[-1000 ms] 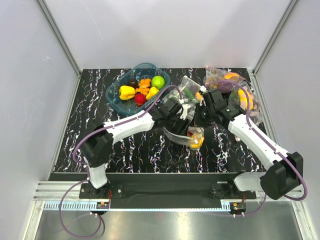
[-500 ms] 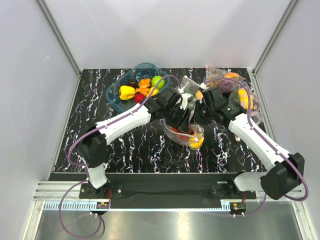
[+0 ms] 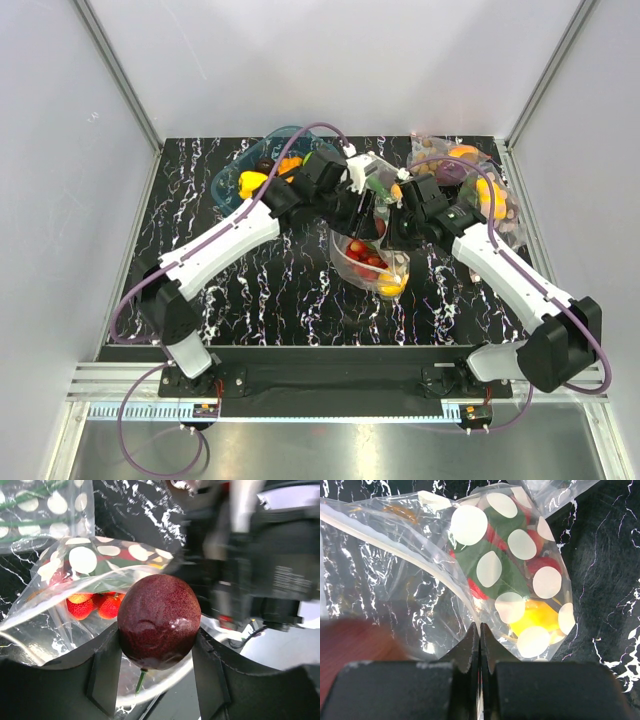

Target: Open the zip-top bag and remove the fake food

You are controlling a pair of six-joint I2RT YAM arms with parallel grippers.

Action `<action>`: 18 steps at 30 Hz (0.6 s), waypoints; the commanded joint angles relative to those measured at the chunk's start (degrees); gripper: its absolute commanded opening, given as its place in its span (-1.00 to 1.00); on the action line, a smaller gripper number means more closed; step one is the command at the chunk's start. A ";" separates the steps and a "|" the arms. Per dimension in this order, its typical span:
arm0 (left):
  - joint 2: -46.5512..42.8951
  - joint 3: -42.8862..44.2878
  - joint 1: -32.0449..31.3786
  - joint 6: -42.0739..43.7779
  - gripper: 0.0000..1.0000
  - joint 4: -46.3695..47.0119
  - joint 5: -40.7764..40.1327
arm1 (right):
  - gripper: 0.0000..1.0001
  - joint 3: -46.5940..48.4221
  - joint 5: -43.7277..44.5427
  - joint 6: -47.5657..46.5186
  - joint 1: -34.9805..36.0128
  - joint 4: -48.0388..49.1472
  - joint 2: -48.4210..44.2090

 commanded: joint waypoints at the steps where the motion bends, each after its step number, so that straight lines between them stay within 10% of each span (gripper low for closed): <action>1: -3.64 2.49 0.51 -1.19 -0.48 1.83 0.92 | -1.00 1.84 -0.21 -0.91 0.60 -0.13 0.44; 18: -10.94 10.32 12.54 1.97 -0.41 -8.37 1.01 | -1.00 3.69 1.46 -0.21 0.60 -1.97 -1.23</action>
